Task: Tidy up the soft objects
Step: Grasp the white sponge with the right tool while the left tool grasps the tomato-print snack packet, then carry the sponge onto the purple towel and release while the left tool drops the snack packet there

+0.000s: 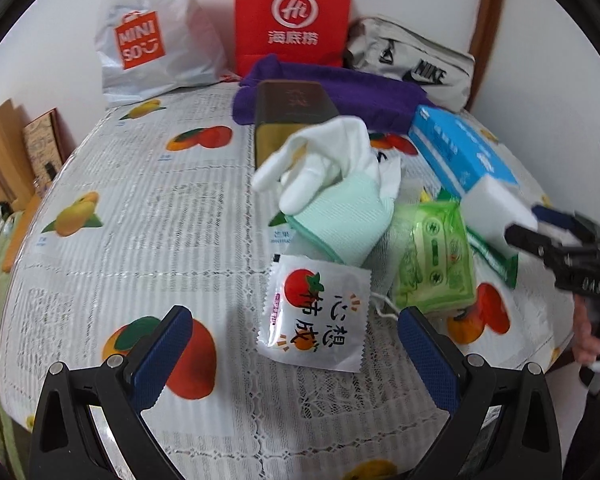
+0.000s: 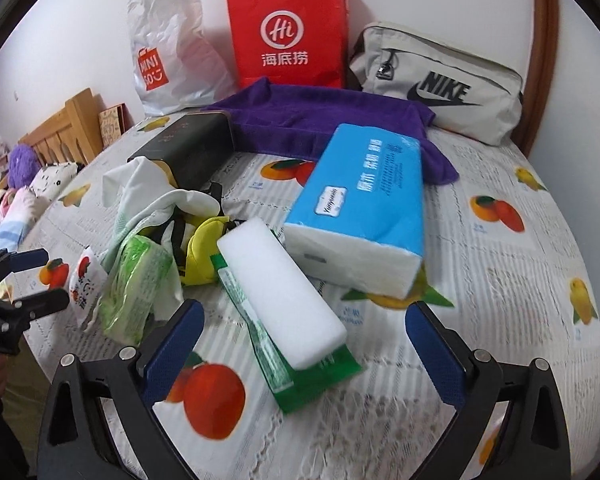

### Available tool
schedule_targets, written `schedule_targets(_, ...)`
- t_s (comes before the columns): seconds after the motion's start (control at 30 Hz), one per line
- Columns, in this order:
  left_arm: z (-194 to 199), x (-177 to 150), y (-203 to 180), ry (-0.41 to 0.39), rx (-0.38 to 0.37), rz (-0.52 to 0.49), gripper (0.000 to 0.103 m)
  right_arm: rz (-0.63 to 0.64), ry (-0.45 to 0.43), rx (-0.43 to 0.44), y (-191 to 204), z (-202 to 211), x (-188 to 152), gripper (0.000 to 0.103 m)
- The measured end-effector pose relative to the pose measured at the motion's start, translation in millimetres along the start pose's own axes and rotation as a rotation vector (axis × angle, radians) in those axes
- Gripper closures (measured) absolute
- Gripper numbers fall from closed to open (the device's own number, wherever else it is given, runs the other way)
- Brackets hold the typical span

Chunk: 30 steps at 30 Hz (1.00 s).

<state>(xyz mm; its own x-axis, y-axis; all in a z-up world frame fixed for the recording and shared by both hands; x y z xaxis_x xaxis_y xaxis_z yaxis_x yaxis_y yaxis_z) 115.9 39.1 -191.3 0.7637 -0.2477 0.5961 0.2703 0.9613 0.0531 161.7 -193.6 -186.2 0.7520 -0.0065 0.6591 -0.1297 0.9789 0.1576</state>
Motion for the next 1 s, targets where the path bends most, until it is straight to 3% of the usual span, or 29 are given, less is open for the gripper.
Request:
schedule_targets(0.13, -11.8, -5.6, -3.1, 0.024, 0.009, -0.047, 0.000, 0.021, 0.006, 0.001, 3.0, -8.6, 1.1, 0.016)
schedule_targets(0.23, -19.9, -6.8, -5.3, 0.034, 0.001, -0.069, 0.000, 0.047, 0.012, 0.004, 6.4, -14.1, 0.6, 0.030)
schedule_targets(0.4, -31.5, -7.8, -10.1, 0.037, 0.003, -0.100, 0.000, 0.066, 0.027, 0.028, 11.3, -20.6, -4.5, 0.064)
schedule_targets(0.5, -31.8, -6.5, -10.7, 0.026, -0.017, -0.092, 0.000, 0.050, 0.021, 0.053, 11.1, -18.1, -5.5, 0.065)
schedule_targets(0.57, -31.3, -5.1, -11.6, 0.016, -0.007, -0.106, 0.010, 0.050, 0.007, 0.065, 12.0, -12.7, -5.4, 0.065)
schedule_targets(0.63, -28.5, -3.4, -13.4, 0.001, -0.007, -0.125, 0.035, 0.057, -0.007, 0.071, 13.6, -6.0, -5.2, 0.065)
schedule_targets(0.73, -22.8, -2.5, -10.8, -0.008, -0.040, -0.112, 0.054, 0.056, -0.021, 0.075, 12.5, 5.3, -6.3, 0.065)
schedule_targets(1.0, -11.6, -4.4, 1.2, -0.019, -0.032, -0.079, 0.062, 0.001, -0.009, 0.051, -11.7, 18.3, -21.9, 0.065)
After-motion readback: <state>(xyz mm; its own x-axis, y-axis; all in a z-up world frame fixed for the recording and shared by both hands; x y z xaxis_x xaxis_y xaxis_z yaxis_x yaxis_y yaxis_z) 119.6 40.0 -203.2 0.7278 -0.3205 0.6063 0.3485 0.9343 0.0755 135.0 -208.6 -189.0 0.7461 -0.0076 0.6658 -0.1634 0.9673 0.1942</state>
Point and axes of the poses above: each gripper's, at about its wrist camera, not at the fingertips, and z roughly against the way its jaws point, y to its left, x to its top, the point moved 4 cm from there along -z, roughly the way its jaws point, and after that the axes turned 11 degrees about -z, right-handed, at the moved point
